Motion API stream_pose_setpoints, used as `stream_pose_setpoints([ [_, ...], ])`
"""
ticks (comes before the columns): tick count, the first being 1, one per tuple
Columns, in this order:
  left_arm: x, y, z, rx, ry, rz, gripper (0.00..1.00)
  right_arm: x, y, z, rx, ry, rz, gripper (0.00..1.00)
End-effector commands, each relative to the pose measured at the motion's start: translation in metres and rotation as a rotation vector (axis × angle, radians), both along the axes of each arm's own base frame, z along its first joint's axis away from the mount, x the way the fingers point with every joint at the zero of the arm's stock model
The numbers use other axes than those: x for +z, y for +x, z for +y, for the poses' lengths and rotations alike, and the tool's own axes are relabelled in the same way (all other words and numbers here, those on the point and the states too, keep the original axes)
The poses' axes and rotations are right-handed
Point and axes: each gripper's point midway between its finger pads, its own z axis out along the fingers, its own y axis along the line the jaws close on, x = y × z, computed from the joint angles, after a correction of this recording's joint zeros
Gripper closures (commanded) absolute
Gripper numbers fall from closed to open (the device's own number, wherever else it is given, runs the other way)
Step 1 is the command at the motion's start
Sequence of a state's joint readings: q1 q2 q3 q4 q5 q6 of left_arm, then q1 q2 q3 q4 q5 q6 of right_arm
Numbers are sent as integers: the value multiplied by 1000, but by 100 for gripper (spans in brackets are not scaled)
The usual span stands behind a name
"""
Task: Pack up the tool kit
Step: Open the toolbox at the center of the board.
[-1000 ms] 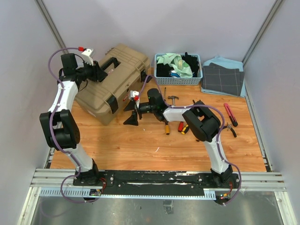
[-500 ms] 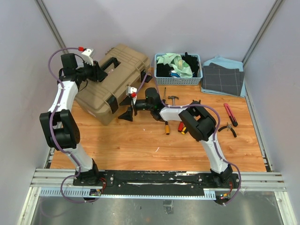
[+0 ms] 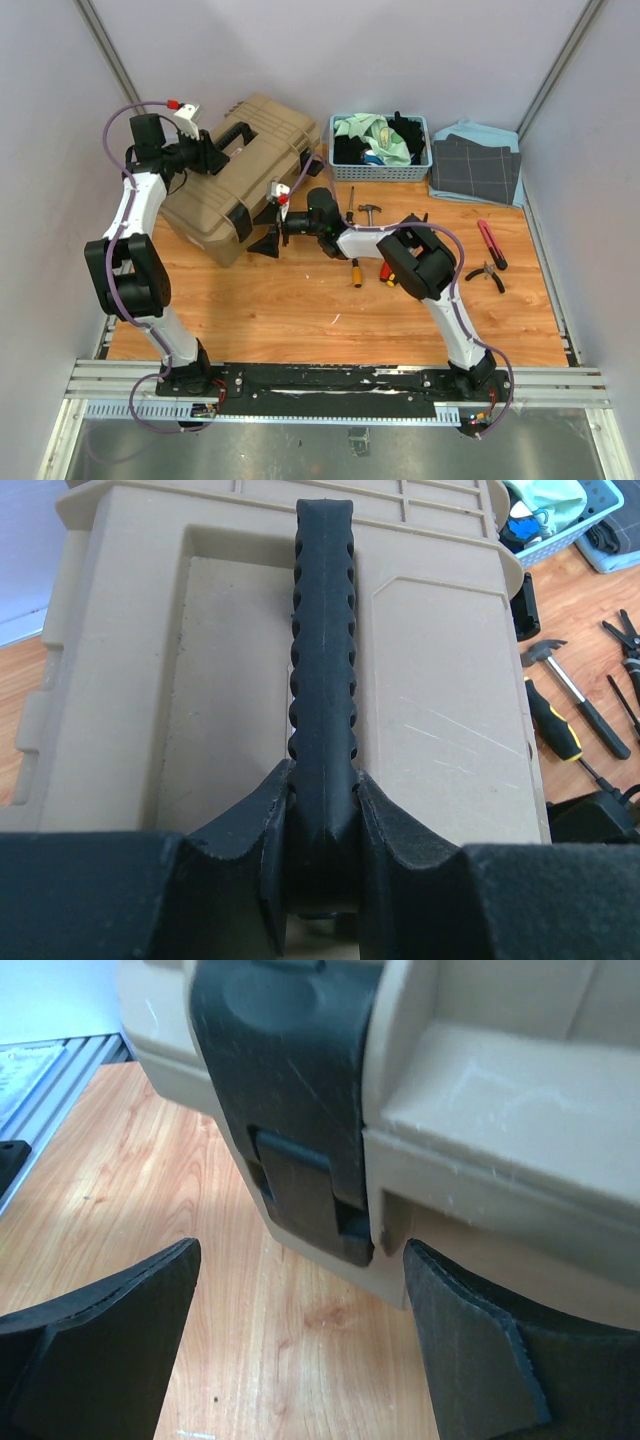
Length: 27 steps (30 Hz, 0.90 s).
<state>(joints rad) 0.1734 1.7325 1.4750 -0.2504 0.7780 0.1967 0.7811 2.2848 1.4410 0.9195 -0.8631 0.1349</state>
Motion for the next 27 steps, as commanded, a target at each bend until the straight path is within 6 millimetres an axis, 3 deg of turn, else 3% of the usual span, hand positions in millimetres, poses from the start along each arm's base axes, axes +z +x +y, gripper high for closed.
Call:
stream_pose_setpoints([
  [1, -42, -26, -11, -16, -25, 187, 100, 20, -15, 19, 46, 60, -35, 16],
  [20, -38, -36, -16, -22, -32, 187, 100, 10, -23, 30, 66, 84, 76, 20],
  [27, -38, -40, -16, -22, -34, 187, 100, 15, -26, 32, 81, 111, 142, 34],
])
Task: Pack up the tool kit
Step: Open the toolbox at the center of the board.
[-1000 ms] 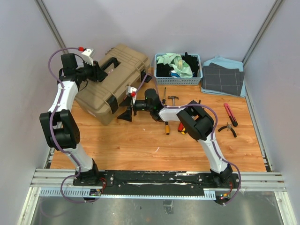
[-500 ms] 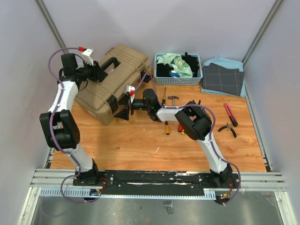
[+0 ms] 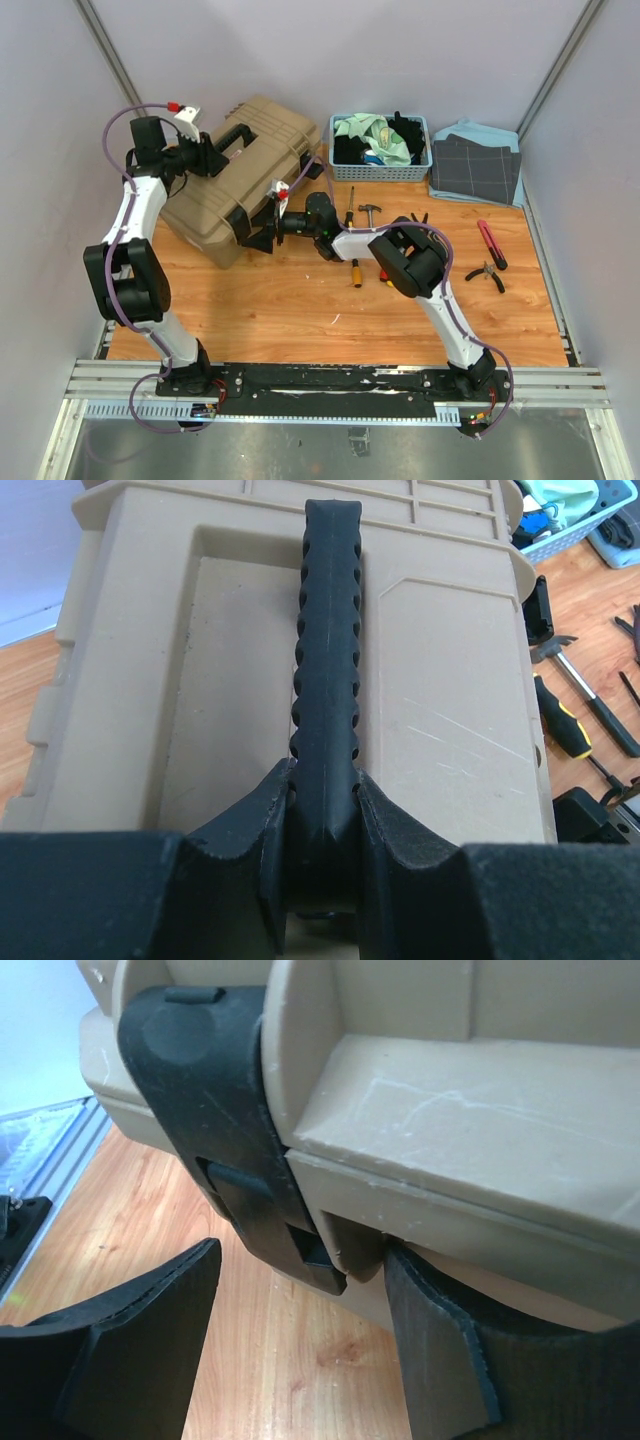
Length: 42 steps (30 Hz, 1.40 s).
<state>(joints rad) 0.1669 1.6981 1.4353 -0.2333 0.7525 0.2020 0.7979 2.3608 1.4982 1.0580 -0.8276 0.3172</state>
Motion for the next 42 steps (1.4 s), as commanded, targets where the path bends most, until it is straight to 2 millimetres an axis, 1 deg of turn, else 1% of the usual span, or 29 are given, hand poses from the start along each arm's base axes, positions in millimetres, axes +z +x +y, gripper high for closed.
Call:
stream_pose_setpoints([
  [1, -38, -35, -17, -35, -54, 198, 100, 10, -27, 15, 94, 39, 48, 36],
  [8, -36, -34, -16, -14, -67, 192, 100, 15, -26, 22, 114, 96, 196, 46],
  [11, -36, -34, -15, -5, -66, 191, 100, 13, -26, 22, 111, 103, 223, 47],
  [13, -35, -33, -15, -2, -69, 187, 100, 13, -26, 22, 108, 103, 226, 44],
  [15, -35, -33, -16, 0, -72, 186, 100, 15, -26, 22, 105, 102, 224, 37],
  [17, -34, -32, -15, 3, -73, 182, 100, 13, -28, 20, 105, 86, 211, 30],
  [21, -34, -30, -14, 6, -72, 179, 100, -2, -35, 13, 109, 14, 166, 24],
  [24, -34, -29, -15, 3, -75, 182, 100, -17, -38, 7, 100, -34, 148, 23],
  [28, -35, -28, -16, 1, -76, 183, 100, -19, -36, 8, 90, -38, 139, 22],
  [30, -36, -28, -16, 2, -78, 186, 100, -17, -34, 10, 75, -32, 134, 22],
  [36, -34, -29, -16, 0, -80, 182, 100, -7, -17, 9, -20, 10, 107, 22],
  [42, -35, -29, -18, -2, -90, 185, 100, 6, -14, 12, -27, 58, 116, 24],
])
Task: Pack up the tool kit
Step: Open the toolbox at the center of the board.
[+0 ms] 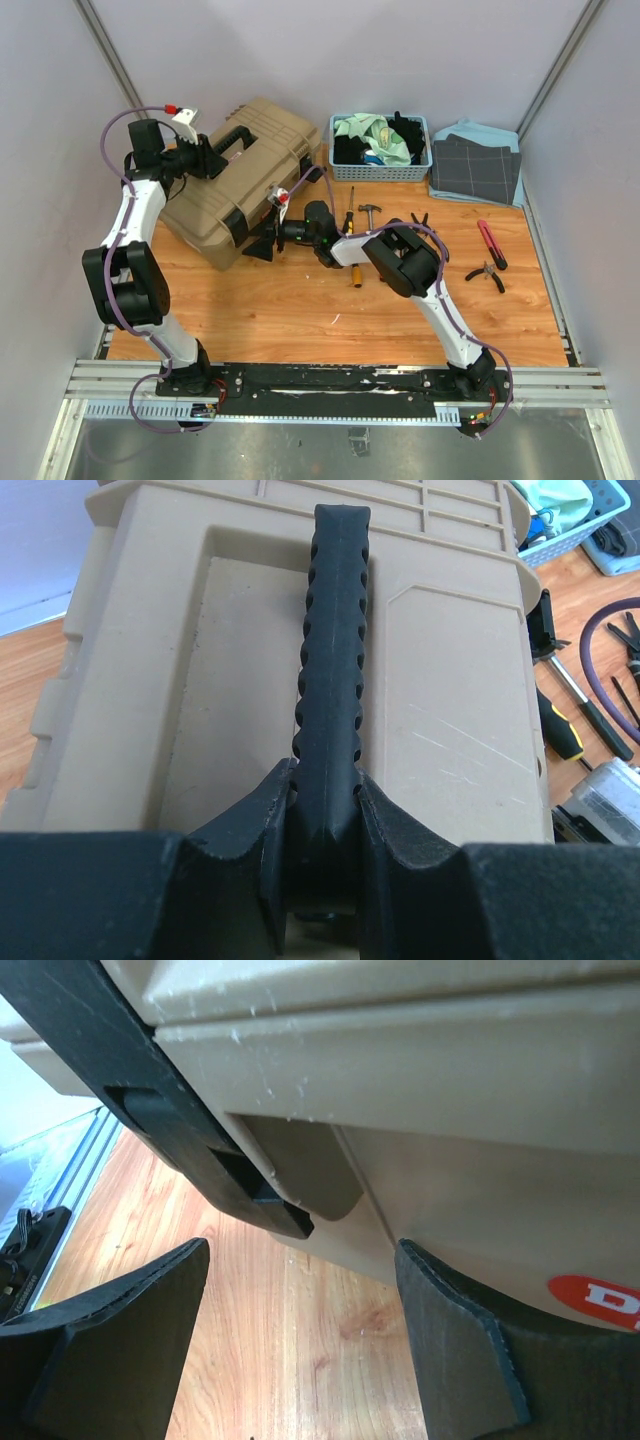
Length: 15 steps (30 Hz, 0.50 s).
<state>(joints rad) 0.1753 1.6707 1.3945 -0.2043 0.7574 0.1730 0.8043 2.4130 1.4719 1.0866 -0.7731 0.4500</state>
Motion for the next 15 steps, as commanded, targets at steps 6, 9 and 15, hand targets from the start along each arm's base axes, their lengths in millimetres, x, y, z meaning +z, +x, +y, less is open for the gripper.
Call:
stream_pose_setpoints([
  [6, -34, -20, -19, -14, -77, 179, 100, 57, -23, 20, 35, 169, -10, 29],
  [9, -33, -18, -19, -12, -83, 178, 100, 64, -32, 26, 51, 187, -1, 29],
  [15, -31, -17, -20, -8, -89, 171, 100, 73, -41, 31, 81, 208, 29, 36],
])
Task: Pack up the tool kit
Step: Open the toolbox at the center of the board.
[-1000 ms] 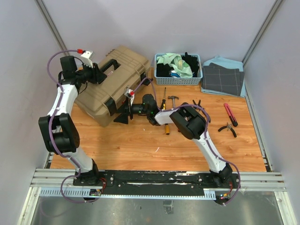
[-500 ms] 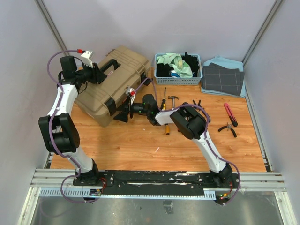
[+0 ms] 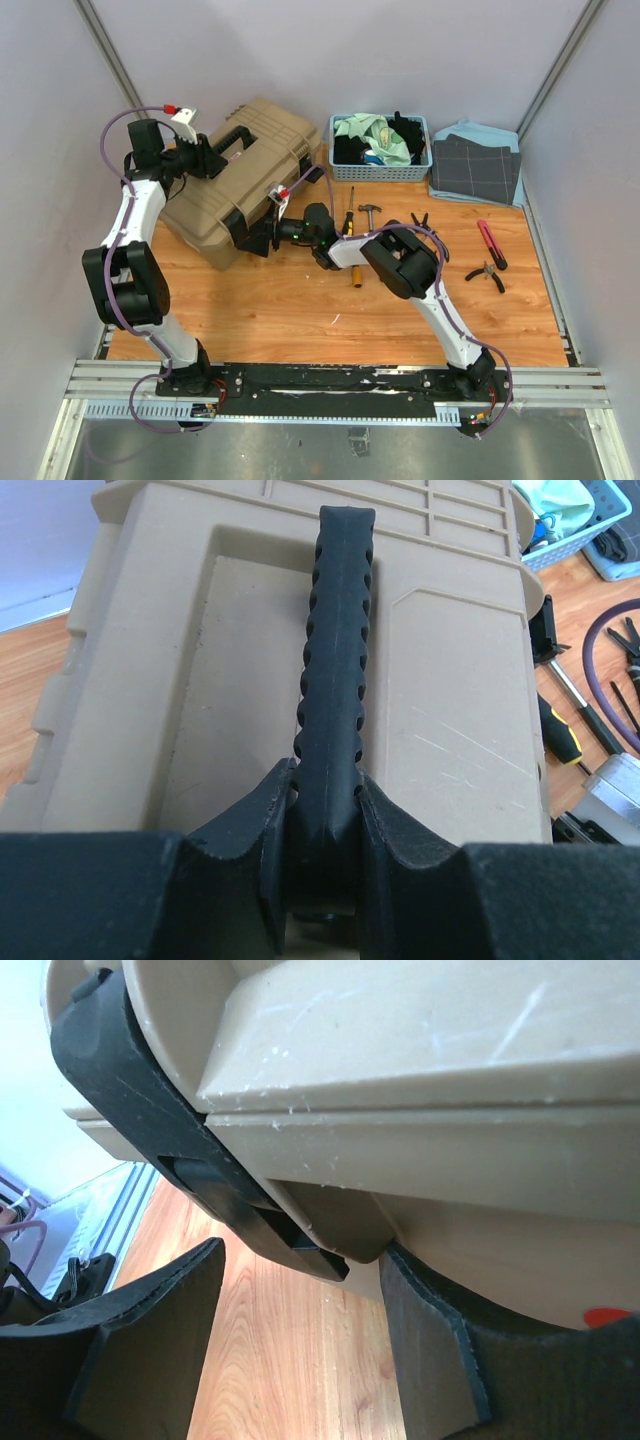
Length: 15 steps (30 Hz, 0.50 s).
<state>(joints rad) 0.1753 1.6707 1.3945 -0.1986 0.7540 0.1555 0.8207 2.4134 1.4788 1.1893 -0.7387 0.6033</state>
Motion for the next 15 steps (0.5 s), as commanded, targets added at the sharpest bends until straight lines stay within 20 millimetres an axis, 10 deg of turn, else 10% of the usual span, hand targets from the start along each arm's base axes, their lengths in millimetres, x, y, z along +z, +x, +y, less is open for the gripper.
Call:
stream_pose_setpoints([
  [1, -32, -18, -20, -14, -80, 165, 100, 48, -35, 24, 82, 128, -45, 38],
  [15, -33, -19, -28, -14, -98, 162, 100, 74, -48, 28, 144, 180, 87, 69],
])
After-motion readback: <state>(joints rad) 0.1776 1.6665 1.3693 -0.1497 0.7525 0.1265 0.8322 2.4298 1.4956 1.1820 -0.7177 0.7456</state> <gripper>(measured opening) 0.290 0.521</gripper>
